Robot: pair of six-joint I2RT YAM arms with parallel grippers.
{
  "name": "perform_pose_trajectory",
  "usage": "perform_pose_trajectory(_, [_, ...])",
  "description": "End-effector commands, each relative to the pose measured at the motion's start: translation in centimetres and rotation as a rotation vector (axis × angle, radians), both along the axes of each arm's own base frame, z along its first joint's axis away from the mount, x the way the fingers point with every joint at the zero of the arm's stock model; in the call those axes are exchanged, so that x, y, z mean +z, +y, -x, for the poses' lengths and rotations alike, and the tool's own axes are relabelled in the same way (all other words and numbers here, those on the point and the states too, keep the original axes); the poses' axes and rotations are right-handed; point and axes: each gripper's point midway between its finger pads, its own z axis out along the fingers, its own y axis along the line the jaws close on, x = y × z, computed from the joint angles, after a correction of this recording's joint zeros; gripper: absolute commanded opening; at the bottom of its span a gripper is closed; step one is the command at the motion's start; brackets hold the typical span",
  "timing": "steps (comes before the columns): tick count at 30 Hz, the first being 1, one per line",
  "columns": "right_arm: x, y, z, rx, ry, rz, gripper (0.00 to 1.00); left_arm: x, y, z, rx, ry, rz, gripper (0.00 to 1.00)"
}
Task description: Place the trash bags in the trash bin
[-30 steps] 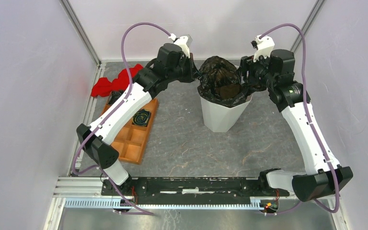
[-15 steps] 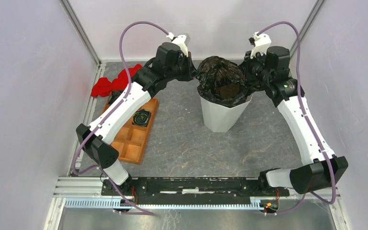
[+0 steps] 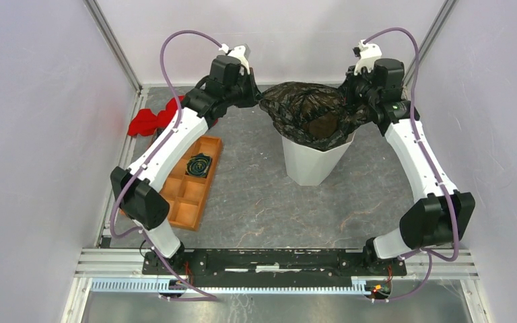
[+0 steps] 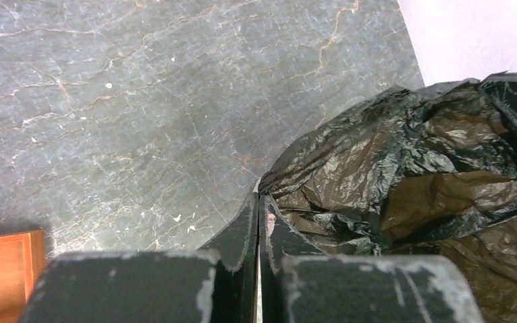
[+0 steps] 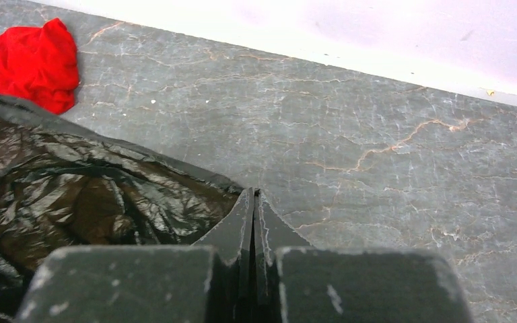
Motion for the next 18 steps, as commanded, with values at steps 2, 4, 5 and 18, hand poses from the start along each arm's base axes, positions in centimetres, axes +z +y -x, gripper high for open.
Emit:
perform_pose_trajectory(2, [1.4, -0.8, -1.6, 0.012, -0.058, -0.030, 0.00, -1.9, -0.9, -0.9, -0.028, 0.030, 0.038, 0.02])
perform_pose_trajectory(4, [1.1, -0.8, -1.7, 0.026, -0.051, -0.047, 0.00, -2.7, -1.2, -1.0, -0.045, 0.049, 0.044, 0.02])
perform_pose_trajectory(5, [1.1, -0.8, -1.7, 0.033, -0.050, -0.052, 0.00, -3.2, -1.5, -1.0, -0.059, 0.059, 0.049, 0.02])
perform_pose_trajectory(18, [-3.4, -2.1, -2.1, 0.014, 0.048, -0.092, 0.00, -6.4, -4.1, -0.7, -0.137, 0.158, 0.131, 0.02])
